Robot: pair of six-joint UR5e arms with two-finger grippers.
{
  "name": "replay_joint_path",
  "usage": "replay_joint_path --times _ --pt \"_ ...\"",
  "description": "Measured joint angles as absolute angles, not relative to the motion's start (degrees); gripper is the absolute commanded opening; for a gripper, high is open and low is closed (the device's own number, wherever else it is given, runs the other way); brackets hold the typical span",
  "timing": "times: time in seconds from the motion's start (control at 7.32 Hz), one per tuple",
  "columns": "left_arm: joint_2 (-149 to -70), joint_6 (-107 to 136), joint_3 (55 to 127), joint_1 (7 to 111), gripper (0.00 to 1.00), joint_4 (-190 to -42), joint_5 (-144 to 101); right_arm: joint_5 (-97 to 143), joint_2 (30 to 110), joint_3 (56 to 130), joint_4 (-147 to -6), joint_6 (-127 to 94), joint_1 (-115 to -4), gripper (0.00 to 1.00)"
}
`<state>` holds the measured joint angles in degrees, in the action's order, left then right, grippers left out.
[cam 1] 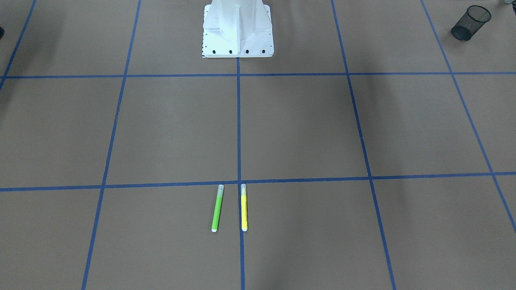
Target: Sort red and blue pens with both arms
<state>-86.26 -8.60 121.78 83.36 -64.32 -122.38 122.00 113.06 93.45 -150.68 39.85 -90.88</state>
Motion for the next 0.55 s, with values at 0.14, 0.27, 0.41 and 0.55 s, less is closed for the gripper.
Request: replay_joint_path --times 0.14,0.27,0.41,0.55 --pt "-86.2 -8.6 121.8 83.4 0.0 -64.2 -122.4 121.8 111.5 93.3 -150.3 39.6 -90.9 0.99" --pt "-86.2 -8.7 121.7 83.4 0.0 -64.1 -122.4 121.6 109.5 93.1 -149.5 38.7 -90.9 0.99" --pt "-86.0 -8.7 121.6 83.5 0.0 -64.0 -122.4 121.5 107.4 93.1 -147.7 36.8 -90.9 0.99" --pt "-85.3 -8.8 121.6 83.6 0.0 -63.9 -122.4 121.4 105.6 93.2 -144.7 34.2 -90.9 0.99"
